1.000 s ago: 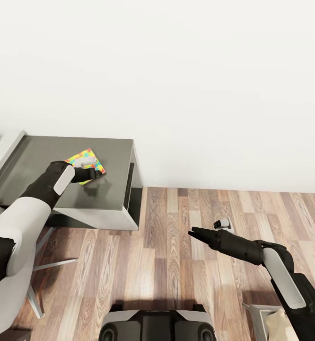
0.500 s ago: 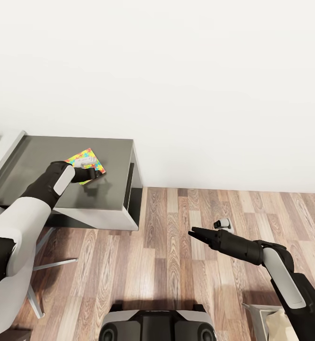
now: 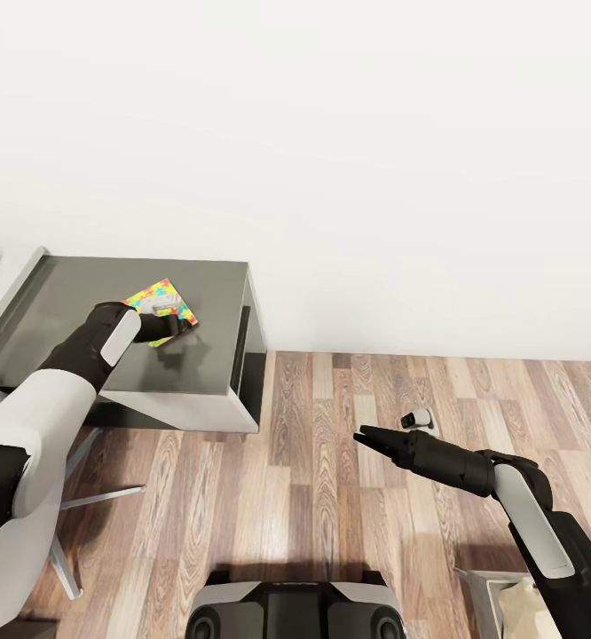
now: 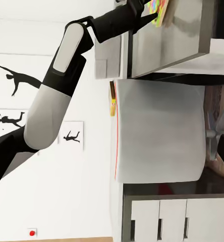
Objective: Put all the toys in the child's room - the three board games (two on the bed and one on the table), the two jigsaw puzzles on the table, and the tennis ball on the table - inside the toy box on the table in the child's room.
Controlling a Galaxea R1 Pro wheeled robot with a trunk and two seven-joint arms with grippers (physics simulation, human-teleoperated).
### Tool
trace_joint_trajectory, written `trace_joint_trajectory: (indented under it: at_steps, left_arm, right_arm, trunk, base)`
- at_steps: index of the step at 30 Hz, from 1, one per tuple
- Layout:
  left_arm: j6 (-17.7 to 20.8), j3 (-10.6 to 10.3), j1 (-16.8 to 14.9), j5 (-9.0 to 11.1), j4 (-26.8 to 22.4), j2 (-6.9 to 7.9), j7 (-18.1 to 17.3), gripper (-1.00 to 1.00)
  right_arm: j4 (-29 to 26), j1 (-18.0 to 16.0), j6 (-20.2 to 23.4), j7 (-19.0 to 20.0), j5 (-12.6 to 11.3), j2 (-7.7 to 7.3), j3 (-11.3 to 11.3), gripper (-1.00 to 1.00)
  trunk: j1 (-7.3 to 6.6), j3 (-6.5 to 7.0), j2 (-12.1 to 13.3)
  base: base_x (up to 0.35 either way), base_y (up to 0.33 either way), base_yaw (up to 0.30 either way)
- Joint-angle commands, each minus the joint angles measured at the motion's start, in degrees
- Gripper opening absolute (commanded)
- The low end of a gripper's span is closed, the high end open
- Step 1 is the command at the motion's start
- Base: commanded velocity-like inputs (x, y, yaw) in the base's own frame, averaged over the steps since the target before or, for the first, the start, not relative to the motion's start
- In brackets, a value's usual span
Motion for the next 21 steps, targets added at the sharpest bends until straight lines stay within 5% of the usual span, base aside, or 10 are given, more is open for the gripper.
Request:
trace_joint_trajectory:
  at_steps: [1,21]
  left_arm:
    - [0.06,-0.4,-0.03,0.61,-0.09,0.11,0.54,1.0]
    - [-1.19,-0.4,0.0,0.69,0.0,0.21,0.35,1.0]
  right_arm:
    - [-0.01,-0.04,0.21,0.15,0.01,-0.03,0.03,1.0]
    - [-0.16,-0.04,0.21,0.15,0.08,-0.03,0.03,1.0]
  trunk:
    - [0.03,-0.07,-0.09]
    - [0.03,0.88,-0.09]
  base:
    - [0.0,0.0,-0.01]
    - [-0.029,0.0,-0.141]
